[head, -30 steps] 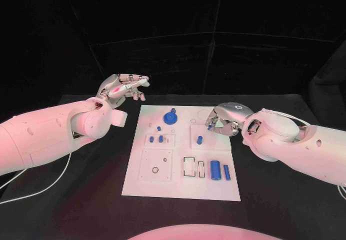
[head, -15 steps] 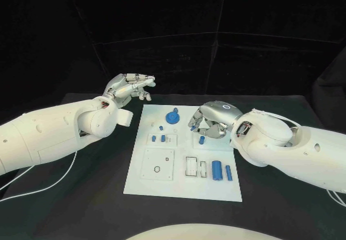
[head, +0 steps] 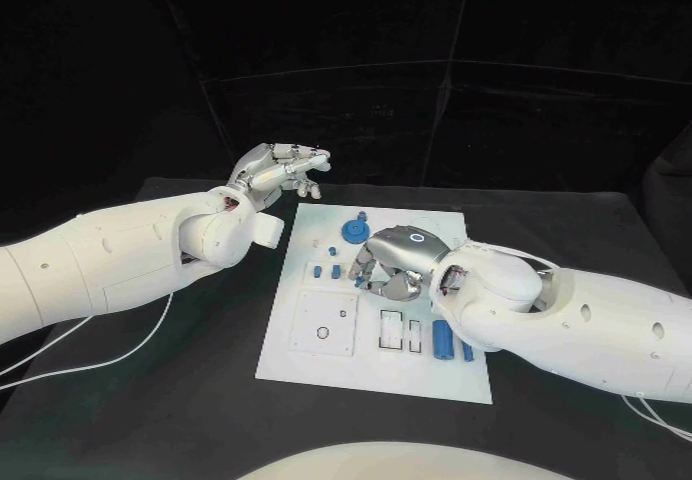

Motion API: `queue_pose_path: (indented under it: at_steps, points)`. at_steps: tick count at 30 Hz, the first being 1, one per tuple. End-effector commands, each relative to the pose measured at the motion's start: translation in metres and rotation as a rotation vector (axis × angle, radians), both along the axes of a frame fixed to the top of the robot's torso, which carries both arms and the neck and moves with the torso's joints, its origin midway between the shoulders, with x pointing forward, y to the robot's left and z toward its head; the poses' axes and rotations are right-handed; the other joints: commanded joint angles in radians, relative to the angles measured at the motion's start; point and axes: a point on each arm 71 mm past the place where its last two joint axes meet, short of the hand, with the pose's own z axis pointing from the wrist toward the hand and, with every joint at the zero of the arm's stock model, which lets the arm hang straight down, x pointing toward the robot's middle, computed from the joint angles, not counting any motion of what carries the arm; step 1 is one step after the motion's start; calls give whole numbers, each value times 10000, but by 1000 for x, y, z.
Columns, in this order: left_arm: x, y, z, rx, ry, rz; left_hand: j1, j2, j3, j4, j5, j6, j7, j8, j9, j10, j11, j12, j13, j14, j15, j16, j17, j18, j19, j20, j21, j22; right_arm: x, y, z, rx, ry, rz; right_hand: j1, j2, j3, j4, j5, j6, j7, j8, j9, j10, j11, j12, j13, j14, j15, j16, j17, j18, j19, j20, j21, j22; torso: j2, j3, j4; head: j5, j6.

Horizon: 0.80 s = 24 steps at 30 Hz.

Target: Assemble the parts on the task board

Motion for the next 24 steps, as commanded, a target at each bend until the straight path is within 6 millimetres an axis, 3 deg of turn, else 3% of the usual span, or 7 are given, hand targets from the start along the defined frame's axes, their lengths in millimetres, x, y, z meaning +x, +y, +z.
queue_pose_path:
  at_steps: [1,7,14,24]
  points:
    - [0,-2,1,-70,-18,-67,85,38,-51,-9,5,-76,-17,42,-11,-87,-9,35,-14,-64,-20,-58,-12,55,-69,30,-22,-13,-4,7,-9,-283,38,473,-104,-30,79,-9,-15,33,39,-30,6,16,31,-59,-15,268,-28,22,-7,-99,25,5,22,-10,1,16,-7,101,-32]
    - [0,-4,0,-67,-8,-90,85,38,-51,-9,5,-76,-17,42,-11,-87,-9,35,-14,-64,-20,-58,-12,55,-69,30,-22,-13,-9,18,-22,-386,321,734,-120,-39,98,-20,-5,23,41,-35,4,8,34,-63,-16,268,-27,29,-2,-98,23,6,20,-14,17,30,-14,286,-99]
    - [1,-5,0,-71,3,-124,87,38,-55,-10,6,-83,-14,42,-12,-95,-6,38,-15,-69,-19,-63,-16,54,-70,32,-31,-19,-12,24,-30,-492,545,876,-132,-43,107,-25,0,18,43,-36,4,4,35,-65,-17,267,-26,27,-8,-97,21,6,19,-15,13,13,-16,421,-168]
    - [1,-4,-1,-62,28,-128,89,41,-58,-11,5,-86,-12,45,-13,-100,-4,41,-15,-81,-17,-79,-41,54,-71,33,-39,-25,-15,28,-35,-580,611,1088,-161,-42,145,-41,17,6,47,-40,3,-6,39,-70,-18,263,-23,21,-23,-94,11,8,8,-34,6,13,-12,419,-211]
